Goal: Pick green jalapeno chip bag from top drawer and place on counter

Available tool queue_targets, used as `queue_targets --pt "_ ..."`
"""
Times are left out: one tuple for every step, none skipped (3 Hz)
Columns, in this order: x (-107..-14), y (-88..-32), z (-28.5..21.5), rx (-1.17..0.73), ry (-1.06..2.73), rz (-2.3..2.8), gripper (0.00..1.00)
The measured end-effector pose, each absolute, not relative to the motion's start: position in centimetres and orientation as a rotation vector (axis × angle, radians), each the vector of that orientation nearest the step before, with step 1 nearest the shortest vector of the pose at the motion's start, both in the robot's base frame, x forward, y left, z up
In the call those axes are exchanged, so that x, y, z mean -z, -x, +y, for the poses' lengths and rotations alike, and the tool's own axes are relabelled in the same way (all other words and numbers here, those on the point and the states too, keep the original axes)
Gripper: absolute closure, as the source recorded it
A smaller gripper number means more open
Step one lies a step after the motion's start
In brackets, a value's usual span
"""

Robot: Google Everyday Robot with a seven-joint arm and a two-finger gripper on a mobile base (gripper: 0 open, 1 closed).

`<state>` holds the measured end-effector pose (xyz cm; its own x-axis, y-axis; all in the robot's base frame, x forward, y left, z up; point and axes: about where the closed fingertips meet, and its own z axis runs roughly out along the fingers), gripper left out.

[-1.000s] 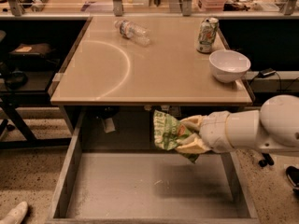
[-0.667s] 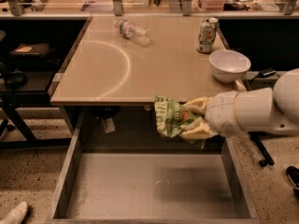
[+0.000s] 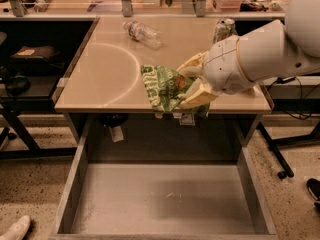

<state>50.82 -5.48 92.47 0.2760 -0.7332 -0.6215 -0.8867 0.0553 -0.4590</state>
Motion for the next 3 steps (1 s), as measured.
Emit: queue_targets --pt "-92.5 -50.8 -5.5 -0.231 1.709 1.492 1.00" --pt "-92.4 -53.7 -4.5 -0.238 1.724 1.441 1.00" --pt "-92.0 -59.1 -3.5 -0.242 1.700 1.411 1.00"
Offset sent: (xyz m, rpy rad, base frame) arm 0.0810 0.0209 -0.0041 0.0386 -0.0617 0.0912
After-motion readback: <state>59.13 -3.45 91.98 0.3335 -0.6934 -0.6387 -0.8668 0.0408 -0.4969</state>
